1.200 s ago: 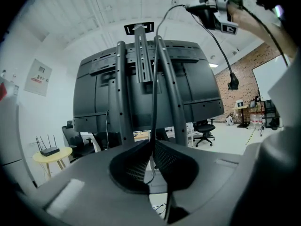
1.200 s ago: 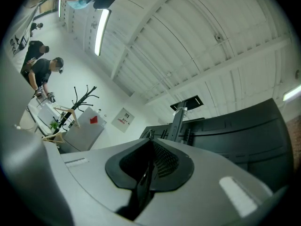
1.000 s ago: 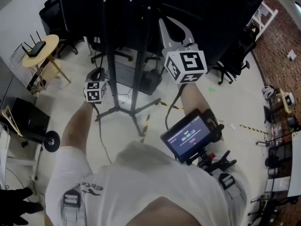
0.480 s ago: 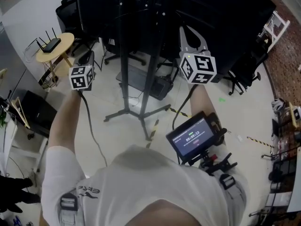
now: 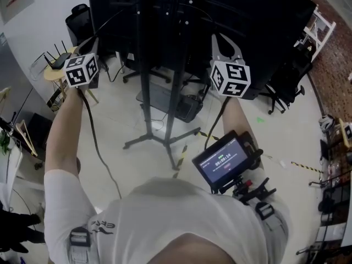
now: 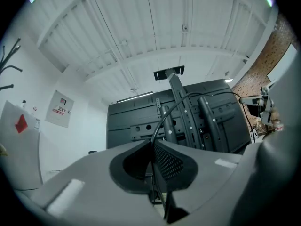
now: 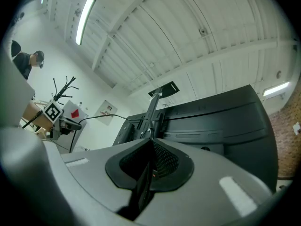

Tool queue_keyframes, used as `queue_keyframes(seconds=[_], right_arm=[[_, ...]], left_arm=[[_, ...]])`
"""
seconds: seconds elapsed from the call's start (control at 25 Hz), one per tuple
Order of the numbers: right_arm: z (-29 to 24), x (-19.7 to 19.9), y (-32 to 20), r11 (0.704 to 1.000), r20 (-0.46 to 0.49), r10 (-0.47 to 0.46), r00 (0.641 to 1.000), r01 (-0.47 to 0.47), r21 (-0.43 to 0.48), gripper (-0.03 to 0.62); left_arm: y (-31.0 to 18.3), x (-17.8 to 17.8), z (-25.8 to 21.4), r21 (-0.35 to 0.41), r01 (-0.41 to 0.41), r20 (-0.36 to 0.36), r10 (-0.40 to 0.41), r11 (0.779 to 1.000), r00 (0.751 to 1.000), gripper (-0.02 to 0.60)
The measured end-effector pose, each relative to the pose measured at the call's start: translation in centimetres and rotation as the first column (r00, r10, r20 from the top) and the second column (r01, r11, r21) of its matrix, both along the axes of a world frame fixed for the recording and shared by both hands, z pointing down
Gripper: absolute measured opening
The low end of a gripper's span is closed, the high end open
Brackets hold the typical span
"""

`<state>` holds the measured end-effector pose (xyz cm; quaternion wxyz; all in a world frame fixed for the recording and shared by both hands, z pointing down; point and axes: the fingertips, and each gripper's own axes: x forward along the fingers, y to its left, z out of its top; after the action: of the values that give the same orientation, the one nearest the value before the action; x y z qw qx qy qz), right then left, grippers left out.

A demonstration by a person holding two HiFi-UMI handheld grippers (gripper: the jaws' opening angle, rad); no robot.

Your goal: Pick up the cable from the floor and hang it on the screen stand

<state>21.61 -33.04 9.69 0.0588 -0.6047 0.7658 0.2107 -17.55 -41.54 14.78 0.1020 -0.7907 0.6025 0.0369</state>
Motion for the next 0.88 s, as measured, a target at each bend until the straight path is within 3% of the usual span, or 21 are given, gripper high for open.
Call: queue_keyframes(seconds=[0.68,0.88], right_arm=[[-1.8,2.4,-2.7,0.999,0.028,-0.034,0.999,0.033,0.043,0.029],[-2.2,3.3,-4.3,0.998,0.034,-0.007,0.999,0.005,0.055,0.029]], left_arm=[[-3.6,3.4,-5.3,0.061,0.013,-0.042,-0.010,0.998,0.999,0.018],[-5.9,3.9,-6.6,0.078,-0.001,-0.051,0.005,0.997,0.999,0.018]])
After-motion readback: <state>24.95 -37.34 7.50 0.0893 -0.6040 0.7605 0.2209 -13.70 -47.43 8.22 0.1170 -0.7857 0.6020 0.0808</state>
